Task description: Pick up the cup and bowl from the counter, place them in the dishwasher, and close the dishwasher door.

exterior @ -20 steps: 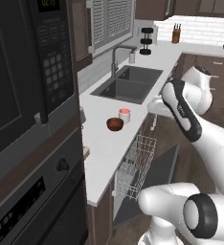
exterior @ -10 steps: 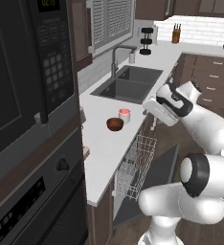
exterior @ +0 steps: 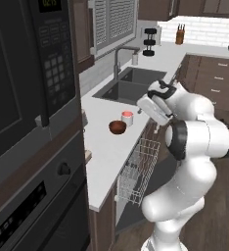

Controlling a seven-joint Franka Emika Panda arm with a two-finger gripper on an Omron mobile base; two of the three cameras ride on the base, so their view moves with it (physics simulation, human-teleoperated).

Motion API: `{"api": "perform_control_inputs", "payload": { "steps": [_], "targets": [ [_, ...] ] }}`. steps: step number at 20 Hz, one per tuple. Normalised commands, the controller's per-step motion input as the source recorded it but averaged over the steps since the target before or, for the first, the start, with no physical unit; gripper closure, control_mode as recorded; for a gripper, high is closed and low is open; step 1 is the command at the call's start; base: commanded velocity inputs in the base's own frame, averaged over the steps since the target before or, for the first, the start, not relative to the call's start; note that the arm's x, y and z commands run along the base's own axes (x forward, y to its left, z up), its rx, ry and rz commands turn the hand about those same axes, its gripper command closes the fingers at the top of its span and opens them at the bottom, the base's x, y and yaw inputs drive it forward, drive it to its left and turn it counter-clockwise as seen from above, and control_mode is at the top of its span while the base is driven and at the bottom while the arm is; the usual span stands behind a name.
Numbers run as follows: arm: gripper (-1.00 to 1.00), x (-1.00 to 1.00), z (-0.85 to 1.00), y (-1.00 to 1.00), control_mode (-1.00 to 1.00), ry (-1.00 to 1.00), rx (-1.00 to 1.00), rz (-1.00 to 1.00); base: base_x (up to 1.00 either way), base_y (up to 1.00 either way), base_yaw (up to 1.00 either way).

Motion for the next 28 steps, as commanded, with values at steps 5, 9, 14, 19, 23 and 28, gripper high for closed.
{"api": "perform_control_inputs", "payload": {
  "steps": [5, 9, 14, 19, 23, 28],
  "targets": [
    [-1.00, 0.79, -0.18, -0.03, -1.00, 0.09, 0.00, 0.00, 0.00, 0.00, 0.00],
    [-1.00, 0.72, -0.41, 0.00, -1.00, 0.09, 0.00, 0.00, 0.00, 0.00, 0.00],
    [-1.00, 0.47, -0.44, 0.00, -1.00, 0.03, 0.00, 0.00, 0.00, 0.00, 0.00],
    [-1.00, 0.46, -0.34, 0.00, -1.00, 0.00, 0.00, 0.00, 0.00, 0.00, 0.00],
    [-1.00, 0.48, -0.36, 0.00, -1.00, 0.00, 0.00, 0.00, 0.00, 0.00, 0.00],
    [-1.00, 0.45, -0.34, 0.00, -1.00, 0.00, 0.00, 0.00, 0.00, 0.00, 0.00]
  ]
}}
